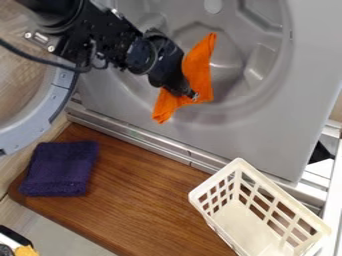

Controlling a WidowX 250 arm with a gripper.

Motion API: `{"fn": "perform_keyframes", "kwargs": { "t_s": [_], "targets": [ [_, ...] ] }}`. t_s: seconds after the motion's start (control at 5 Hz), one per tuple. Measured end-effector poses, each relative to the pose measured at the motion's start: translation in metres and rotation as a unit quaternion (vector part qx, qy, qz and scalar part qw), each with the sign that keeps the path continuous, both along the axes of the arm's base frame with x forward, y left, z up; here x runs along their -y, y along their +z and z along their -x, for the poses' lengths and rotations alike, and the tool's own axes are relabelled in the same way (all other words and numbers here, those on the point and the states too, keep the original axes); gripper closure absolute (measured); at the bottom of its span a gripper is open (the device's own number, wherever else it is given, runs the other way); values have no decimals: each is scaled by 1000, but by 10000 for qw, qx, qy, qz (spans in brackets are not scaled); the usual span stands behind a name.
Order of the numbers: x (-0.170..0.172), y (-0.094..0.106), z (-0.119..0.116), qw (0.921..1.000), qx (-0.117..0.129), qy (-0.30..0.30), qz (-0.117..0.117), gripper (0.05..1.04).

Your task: Move the orange cloth on top of the laundry machine

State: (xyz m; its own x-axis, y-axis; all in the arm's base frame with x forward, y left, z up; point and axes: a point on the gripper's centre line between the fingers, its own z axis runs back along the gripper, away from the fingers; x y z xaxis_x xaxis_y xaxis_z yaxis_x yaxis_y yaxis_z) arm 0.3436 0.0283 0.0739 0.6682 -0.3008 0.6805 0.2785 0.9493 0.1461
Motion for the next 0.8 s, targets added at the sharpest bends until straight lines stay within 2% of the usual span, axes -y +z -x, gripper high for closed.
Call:
{"fn": "perform_keyframes", "kwargs": {
  "t_s": [0.2, 0.6, 0.8],
  "targets": [
    [4, -11, -20, 9998, -194, 30, -56, 982],
    [7, -19, -56, 9995, -250, 50, -165, 982],
    [7, -24, -62, 9991, -394, 67, -124, 955]
  ]
}}
